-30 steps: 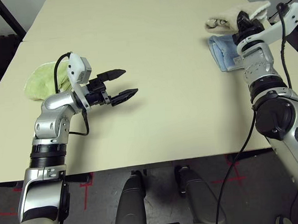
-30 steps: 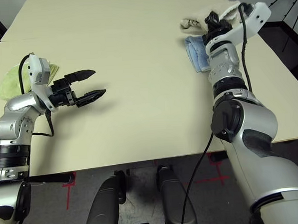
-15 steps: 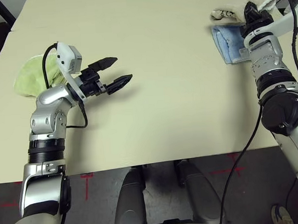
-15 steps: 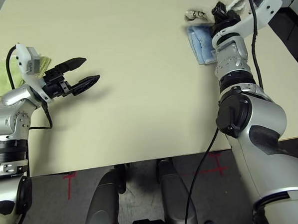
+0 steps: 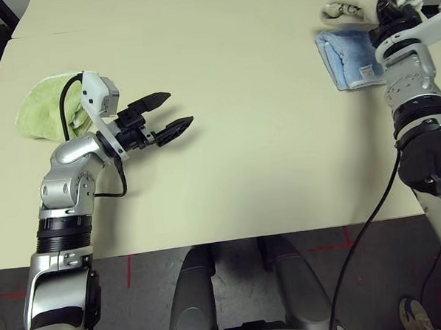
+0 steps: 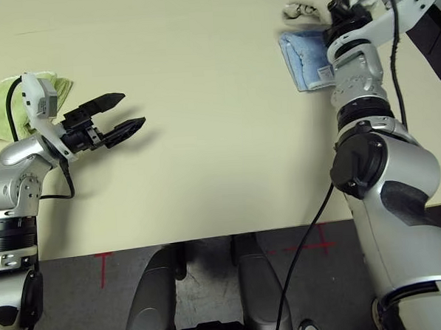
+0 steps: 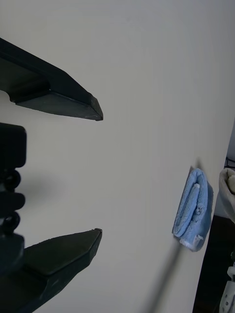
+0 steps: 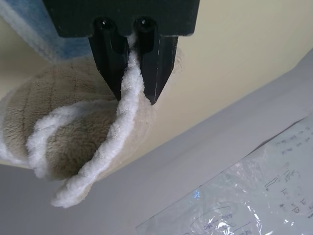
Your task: Fold the towel and set it aside.
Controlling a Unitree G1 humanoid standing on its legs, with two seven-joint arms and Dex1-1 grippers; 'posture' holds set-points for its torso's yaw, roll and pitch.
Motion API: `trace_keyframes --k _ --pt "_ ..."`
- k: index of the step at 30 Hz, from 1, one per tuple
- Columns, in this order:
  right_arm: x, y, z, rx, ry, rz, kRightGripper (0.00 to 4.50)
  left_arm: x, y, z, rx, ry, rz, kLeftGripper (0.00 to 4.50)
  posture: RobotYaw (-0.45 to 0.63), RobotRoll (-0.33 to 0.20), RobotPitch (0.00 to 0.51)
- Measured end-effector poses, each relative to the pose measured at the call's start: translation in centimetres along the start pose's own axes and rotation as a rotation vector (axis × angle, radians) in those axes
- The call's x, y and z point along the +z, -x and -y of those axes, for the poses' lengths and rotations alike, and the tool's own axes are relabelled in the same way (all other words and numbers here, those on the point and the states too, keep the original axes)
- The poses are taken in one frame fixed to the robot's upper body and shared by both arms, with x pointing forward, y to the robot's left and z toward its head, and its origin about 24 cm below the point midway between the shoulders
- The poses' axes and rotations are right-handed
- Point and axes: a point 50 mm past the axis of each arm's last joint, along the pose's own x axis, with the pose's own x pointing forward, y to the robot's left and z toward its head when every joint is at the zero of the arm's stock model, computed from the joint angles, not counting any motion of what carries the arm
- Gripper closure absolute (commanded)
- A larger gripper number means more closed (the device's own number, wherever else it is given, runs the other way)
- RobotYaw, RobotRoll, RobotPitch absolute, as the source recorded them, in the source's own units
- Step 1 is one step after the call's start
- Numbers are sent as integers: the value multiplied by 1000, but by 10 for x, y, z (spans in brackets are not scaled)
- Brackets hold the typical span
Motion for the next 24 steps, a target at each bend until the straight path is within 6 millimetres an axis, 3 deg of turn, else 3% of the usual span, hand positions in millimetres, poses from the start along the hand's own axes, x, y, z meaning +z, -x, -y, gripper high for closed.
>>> trace_keyframes --k 4,9,14,20,24 --pt "-10 3 0 18 20 -50 4480 1 0 0 -1 -2 2 0 35 0 362" --pt "-45 16 2 15 -2 -161 4480 0 -2 1 -8 1 1 0 43 0 358" --pt "-47 18 5 3 8 -184 4480 0 -3 2 -16 3 -2 0 39 0 352" --pt "-61 40 33 -32 -12 -258 4480 -2 -2 4 -20 3 -7 0 15 0 327" --pt "-54 40 35 -15 -54 -213 4480 -1 -5 5 -35 4 1 0 -13 0 297"
